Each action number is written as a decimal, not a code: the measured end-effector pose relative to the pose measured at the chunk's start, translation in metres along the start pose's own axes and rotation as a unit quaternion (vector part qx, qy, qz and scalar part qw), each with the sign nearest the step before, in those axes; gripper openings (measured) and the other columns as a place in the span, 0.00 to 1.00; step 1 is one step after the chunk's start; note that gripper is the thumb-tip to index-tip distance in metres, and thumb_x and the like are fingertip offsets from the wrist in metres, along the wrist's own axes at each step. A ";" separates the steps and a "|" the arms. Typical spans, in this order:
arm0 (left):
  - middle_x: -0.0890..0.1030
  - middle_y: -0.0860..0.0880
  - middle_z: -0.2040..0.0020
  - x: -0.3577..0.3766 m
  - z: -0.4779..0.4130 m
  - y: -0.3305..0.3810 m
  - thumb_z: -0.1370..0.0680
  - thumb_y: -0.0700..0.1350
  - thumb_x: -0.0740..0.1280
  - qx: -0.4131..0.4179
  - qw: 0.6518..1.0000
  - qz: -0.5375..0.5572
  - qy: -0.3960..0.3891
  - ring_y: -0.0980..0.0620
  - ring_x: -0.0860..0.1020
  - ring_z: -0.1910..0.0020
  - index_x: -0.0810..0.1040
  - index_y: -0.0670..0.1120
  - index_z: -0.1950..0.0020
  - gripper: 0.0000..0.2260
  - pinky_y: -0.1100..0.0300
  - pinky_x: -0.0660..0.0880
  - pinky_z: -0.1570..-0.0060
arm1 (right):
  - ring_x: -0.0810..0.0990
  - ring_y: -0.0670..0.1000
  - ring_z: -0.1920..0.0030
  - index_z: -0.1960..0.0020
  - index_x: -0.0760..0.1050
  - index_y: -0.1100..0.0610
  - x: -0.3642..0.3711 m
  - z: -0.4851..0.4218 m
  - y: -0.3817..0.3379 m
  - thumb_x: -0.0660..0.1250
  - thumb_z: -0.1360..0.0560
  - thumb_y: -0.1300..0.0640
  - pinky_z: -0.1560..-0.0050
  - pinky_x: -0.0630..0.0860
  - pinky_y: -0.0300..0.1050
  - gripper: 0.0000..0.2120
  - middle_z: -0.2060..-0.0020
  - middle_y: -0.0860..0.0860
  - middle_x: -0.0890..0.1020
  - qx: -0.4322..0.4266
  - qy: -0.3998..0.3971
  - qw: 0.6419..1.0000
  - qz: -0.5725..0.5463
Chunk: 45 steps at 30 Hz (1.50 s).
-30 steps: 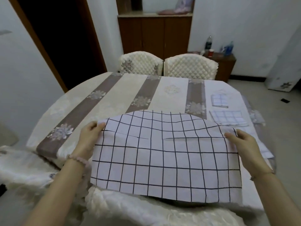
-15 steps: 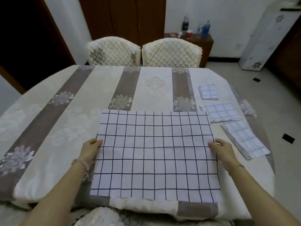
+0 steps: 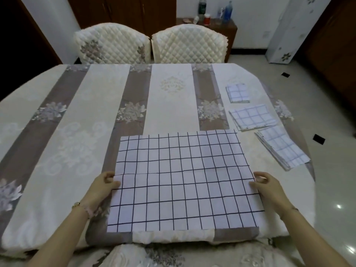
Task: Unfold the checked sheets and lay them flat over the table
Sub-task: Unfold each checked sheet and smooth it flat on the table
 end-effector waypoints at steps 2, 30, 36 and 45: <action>0.77 0.49 0.60 0.001 0.005 -0.004 0.26 0.34 0.68 0.008 1.000 -0.016 0.002 0.52 0.76 0.61 0.72 0.46 0.43 0.15 0.62 0.72 0.61 | 0.74 0.53 0.44 0.37 0.73 0.57 -0.001 0.004 0.005 0.70 0.27 0.63 0.44 0.71 0.48 0.20 0.45 0.57 0.76 0.005 0.005 1.000 -0.008; 0.59 0.55 0.24 0.125 0.000 0.013 0.19 0.60 0.43 0.328 0.817 -0.474 0.006 0.53 0.54 0.25 0.58 0.54 0.24 0.25 0.53 0.43 0.26 | 0.43 0.44 0.24 0.24 0.44 0.46 0.118 -0.028 -0.046 0.33 0.26 0.36 0.25 0.38 0.49 0.33 0.25 0.40 0.45 -0.278 -0.011 0.859 0.430; 0.50 0.54 0.22 0.067 -0.055 0.024 0.27 0.66 0.33 0.234 0.866 -0.437 0.068 0.53 0.47 0.23 0.50 0.51 0.22 0.36 0.50 0.43 0.26 | 0.43 0.42 0.25 0.24 0.44 0.45 0.106 -0.038 -0.041 0.29 0.27 0.33 0.25 0.37 0.48 0.35 0.25 0.40 0.45 -0.268 0.014 0.863 0.429; 0.58 0.51 0.23 0.046 -0.066 0.056 0.19 0.53 0.53 0.185 0.861 -0.470 0.063 0.49 0.56 0.24 0.60 0.50 0.24 0.22 0.45 0.53 0.28 | 0.45 0.45 0.23 0.23 0.47 0.46 0.104 -0.041 -0.043 0.34 0.27 0.34 0.25 0.39 0.50 0.36 0.24 0.42 0.48 -0.258 0.002 0.866 0.428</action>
Point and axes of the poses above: each hand's wrist, its own z-axis away from the middle knuckle, its own x-axis out of the palm, y = z × x, the point moved 6 cm from there along -z, towards the middle knuckle
